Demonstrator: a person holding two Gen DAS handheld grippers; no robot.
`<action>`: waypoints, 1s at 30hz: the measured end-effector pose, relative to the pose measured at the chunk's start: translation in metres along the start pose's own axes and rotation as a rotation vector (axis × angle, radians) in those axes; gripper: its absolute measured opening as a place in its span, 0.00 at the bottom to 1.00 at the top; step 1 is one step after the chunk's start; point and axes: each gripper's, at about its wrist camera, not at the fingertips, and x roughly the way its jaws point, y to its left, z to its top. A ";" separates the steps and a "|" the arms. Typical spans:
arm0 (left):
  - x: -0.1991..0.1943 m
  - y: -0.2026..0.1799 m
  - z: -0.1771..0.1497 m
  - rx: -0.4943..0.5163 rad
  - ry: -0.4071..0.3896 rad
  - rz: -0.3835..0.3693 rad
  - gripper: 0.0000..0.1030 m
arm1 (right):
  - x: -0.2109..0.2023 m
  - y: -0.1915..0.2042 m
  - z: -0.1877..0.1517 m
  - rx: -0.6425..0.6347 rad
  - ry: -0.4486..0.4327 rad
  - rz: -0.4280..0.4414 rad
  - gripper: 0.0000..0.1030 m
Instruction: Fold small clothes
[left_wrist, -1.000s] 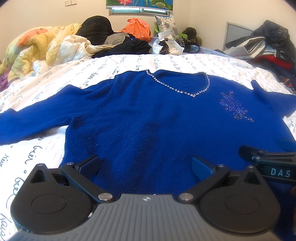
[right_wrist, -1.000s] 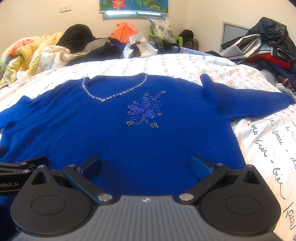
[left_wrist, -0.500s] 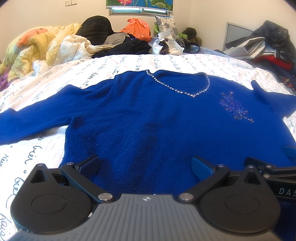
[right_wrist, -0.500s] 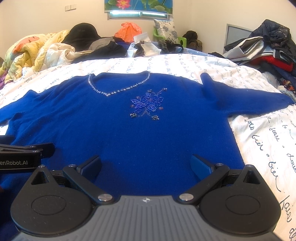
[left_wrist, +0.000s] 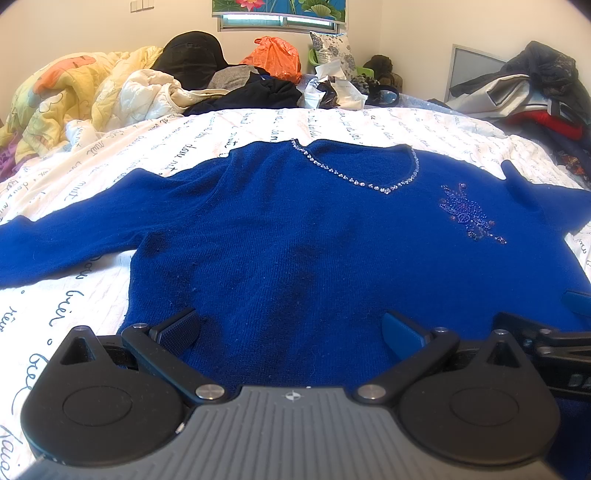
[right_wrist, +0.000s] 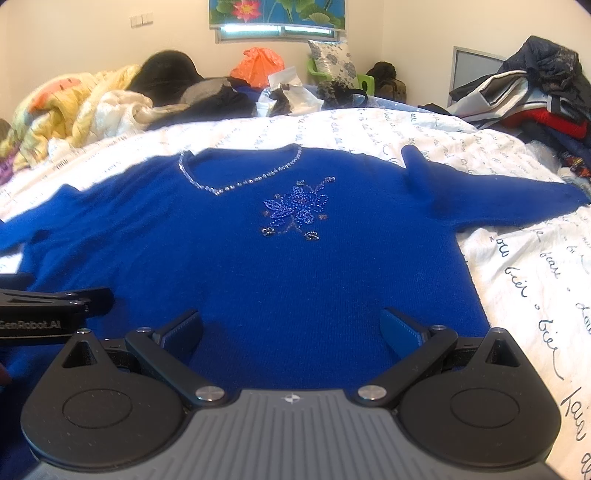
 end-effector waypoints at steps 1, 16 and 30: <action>0.000 0.000 0.000 0.000 0.000 0.000 1.00 | -0.002 -0.004 0.000 0.013 -0.005 0.019 1.00; 0.000 0.000 0.000 -0.001 0.000 0.000 1.00 | -0.025 -0.020 -0.019 -0.033 0.011 -0.017 1.00; 0.000 0.000 0.000 -0.001 0.000 0.001 1.00 | -0.024 -0.021 -0.019 -0.025 0.010 -0.014 1.00</action>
